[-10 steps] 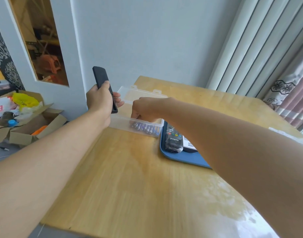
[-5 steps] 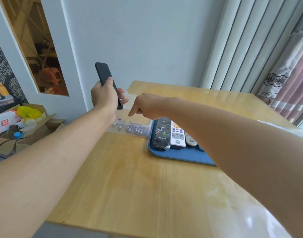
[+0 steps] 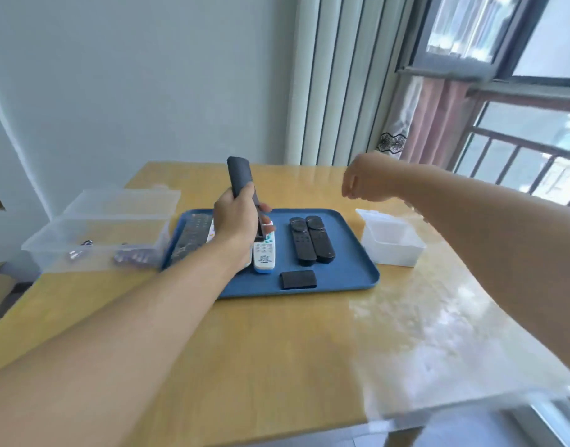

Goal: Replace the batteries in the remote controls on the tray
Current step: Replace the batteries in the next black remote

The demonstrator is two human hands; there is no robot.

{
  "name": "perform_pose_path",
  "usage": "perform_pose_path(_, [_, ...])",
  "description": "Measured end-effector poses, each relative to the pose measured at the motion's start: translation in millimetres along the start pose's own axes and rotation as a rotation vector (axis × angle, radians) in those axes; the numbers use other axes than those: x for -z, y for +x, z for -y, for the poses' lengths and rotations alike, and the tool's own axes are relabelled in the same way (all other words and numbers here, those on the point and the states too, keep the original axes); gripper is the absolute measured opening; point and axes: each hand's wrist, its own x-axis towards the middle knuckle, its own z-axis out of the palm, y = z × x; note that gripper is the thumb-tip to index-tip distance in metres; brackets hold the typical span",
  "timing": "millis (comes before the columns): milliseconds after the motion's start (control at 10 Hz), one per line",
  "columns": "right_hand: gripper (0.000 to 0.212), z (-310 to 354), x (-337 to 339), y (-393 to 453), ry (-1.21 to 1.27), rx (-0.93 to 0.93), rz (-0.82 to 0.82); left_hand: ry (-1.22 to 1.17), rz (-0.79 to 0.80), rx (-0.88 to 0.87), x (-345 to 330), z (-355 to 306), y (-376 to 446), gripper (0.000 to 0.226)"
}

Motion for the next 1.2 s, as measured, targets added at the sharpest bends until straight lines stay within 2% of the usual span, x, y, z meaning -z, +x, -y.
perform_pose_path(200, [0.019,-62,-43,-30,-0.044,-0.214,0.141,0.031,0.178,0.094,-61,31,-37,0.02])
perform_pose_path(300, [0.022,-71,-78,-37,0.068,-0.254,0.127,0.048,0.209,0.115,-74,44,-45,0.016])
perform_pose_path(400, [0.033,-74,-91,-41,0.109,-0.279,0.038,0.137,0.253,0.102,-82,53,-48,0.013])
perform_pose_path(500, [0.05,-76,-96,-47,0.049,-0.241,0.039,0.224,0.305,0.071,-91,56,-52,0.014])
perform_pose_path(600, [0.05,-71,-101,-56,-0.069,-0.188,0.031,0.319,0.341,0.042,-101,55,-57,0.024])
perform_pose_path(700, [0.046,-69,-110,-64,-0.104,-0.153,0.003,0.313,0.394,0.033,-114,55,-62,0.043])
perform_pose_path(800, [0.056,-70,-111,-72,0.053,-0.134,0.008,0.321,0.423,0.002,-126,53,-67,0.058])
perform_pose_path(900, [0.056,-72,-113,-76,0.17,-0.112,0.003,0.319,0.433,-0.016,-136,55,-70,0.056])
perform_pose_path(1100, [0.045,-70,-113,-81,0.191,-0.131,-0.029,0.405,0.391,-0.051,-141,61,-65,0.045])
perform_pose_path(1200, [0.03,-68,-105,-87,0.091,-0.128,-0.065,0.412,0.411,-0.047,-140,61,-63,0.046])
